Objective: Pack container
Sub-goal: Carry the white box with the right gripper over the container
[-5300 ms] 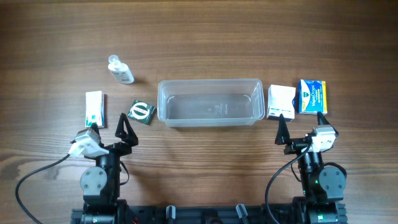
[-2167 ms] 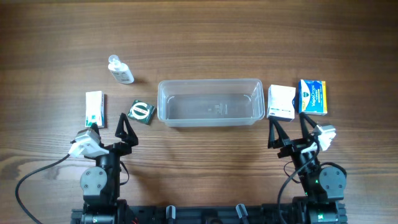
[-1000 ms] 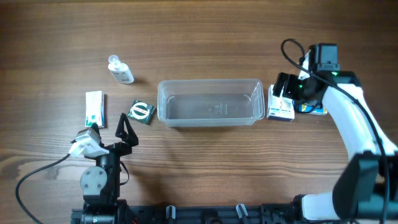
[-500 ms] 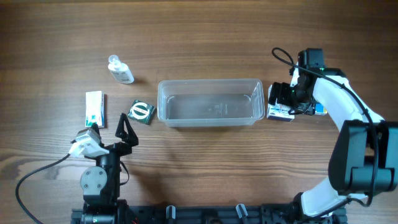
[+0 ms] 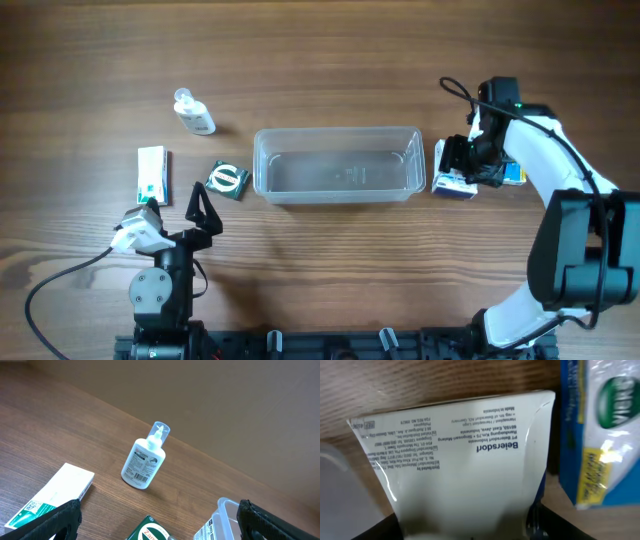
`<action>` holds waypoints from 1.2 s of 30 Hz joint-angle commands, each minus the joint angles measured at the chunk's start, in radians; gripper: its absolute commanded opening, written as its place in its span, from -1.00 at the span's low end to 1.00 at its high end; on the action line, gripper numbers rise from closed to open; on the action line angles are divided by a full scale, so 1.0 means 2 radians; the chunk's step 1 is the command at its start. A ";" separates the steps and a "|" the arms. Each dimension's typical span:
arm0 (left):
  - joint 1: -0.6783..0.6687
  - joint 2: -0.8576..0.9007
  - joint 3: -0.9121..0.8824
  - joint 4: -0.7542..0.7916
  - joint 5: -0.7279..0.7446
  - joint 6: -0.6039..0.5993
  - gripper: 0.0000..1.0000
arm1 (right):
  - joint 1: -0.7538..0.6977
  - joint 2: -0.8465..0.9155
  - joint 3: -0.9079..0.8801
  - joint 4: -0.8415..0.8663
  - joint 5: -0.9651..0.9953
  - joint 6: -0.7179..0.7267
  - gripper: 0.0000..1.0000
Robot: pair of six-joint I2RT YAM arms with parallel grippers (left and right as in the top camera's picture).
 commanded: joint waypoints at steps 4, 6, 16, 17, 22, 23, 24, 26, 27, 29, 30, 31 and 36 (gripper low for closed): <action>0.003 0.000 -0.001 -0.001 0.002 0.004 0.99 | 0.025 -0.111 0.103 -0.073 0.010 -0.013 0.47; 0.003 0.000 -0.001 -0.001 0.002 0.004 0.99 | 0.046 -0.145 0.107 -0.076 0.010 -0.013 0.42; 0.003 0.000 -0.001 -0.001 0.002 0.004 0.99 | 0.186 -0.162 0.086 -0.079 0.034 0.070 0.43; 0.003 0.000 -0.001 -0.001 0.002 0.004 1.00 | 0.193 -0.154 0.078 -0.076 0.041 0.082 0.43; 0.003 0.000 -0.001 -0.001 0.002 0.004 1.00 | 0.205 -0.110 0.047 -0.048 0.044 0.111 0.43; 0.003 0.000 -0.001 -0.001 0.002 0.004 0.99 | 0.205 -0.101 0.044 -0.045 0.044 0.115 0.43; 0.003 0.000 -0.001 -0.001 0.002 0.004 1.00 | 0.205 -0.092 0.042 -0.044 0.044 0.119 0.43; 0.003 0.000 -0.001 -0.001 0.002 0.004 1.00 | 0.205 -0.073 0.041 -0.036 0.044 0.117 0.43; 0.003 0.000 -0.001 -0.001 0.002 0.004 1.00 | 0.205 -0.066 0.041 -0.032 0.044 0.117 0.43; 0.003 0.000 -0.001 -0.001 0.002 0.004 1.00 | 0.205 -0.056 0.041 -0.025 0.044 0.117 0.43; 0.003 0.000 -0.001 -0.001 0.002 0.004 1.00 | 0.205 -0.051 0.041 -0.023 0.044 0.117 0.43; 0.003 0.000 -0.001 -0.001 0.002 0.004 1.00 | 0.205 -0.047 0.041 -0.022 0.044 0.118 0.43; 0.003 0.000 -0.001 -0.001 0.002 0.004 1.00 | 0.206 -0.045 0.042 -0.004 0.040 0.116 0.43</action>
